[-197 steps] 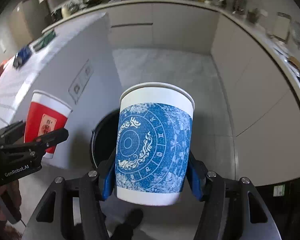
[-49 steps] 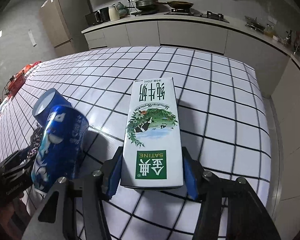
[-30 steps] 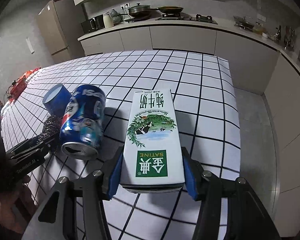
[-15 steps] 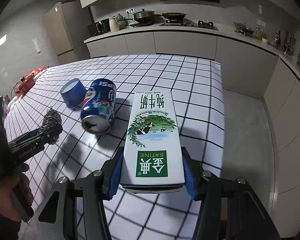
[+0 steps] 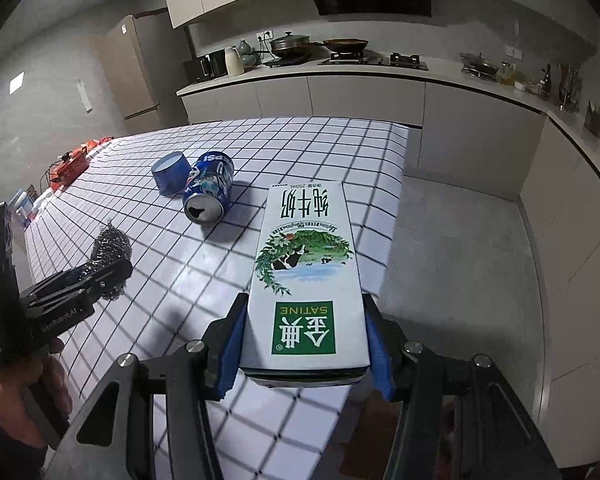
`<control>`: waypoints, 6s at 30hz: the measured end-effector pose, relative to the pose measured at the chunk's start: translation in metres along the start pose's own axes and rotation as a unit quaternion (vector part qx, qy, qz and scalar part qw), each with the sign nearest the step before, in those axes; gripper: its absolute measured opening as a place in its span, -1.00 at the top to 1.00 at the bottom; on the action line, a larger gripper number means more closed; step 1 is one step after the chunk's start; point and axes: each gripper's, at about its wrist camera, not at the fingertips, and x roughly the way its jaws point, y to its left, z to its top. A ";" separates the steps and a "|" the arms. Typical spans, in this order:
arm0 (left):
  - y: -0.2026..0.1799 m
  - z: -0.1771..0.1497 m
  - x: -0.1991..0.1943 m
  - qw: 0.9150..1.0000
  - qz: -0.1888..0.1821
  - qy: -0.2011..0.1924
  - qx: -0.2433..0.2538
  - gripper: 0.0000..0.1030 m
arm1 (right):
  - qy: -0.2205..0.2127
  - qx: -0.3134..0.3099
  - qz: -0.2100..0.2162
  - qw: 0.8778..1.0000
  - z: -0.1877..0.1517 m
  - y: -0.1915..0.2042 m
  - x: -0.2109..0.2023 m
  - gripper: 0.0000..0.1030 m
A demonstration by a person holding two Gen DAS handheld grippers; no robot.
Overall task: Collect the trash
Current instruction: 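Carry scrubber and carton over the black bin and open both grippers, then move both tools back over the table toward the cup and can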
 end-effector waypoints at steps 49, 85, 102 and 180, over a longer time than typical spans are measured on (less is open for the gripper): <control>-0.299 -0.111 0.017 0.976 -0.130 0.085 0.154 0.04 | 0.050 0.116 -0.107 0.986 -0.181 -0.227 -0.144 -0.08; -0.313 -0.218 0.144 0.959 -0.038 0.256 0.114 -0.87 | 0.216 0.062 -0.098 0.970 -0.241 -0.317 0.003 -1.00; -0.317 -0.217 0.121 0.961 -0.025 0.246 0.126 -0.93 | 0.214 0.058 -0.133 0.966 -0.250 -0.317 -0.011 -1.00; 0.035 -0.037 -0.046 0.994 0.099 -0.017 -0.045 -1.00 | -0.017 -0.058 -0.008 0.998 -0.007 0.065 -0.001 -1.00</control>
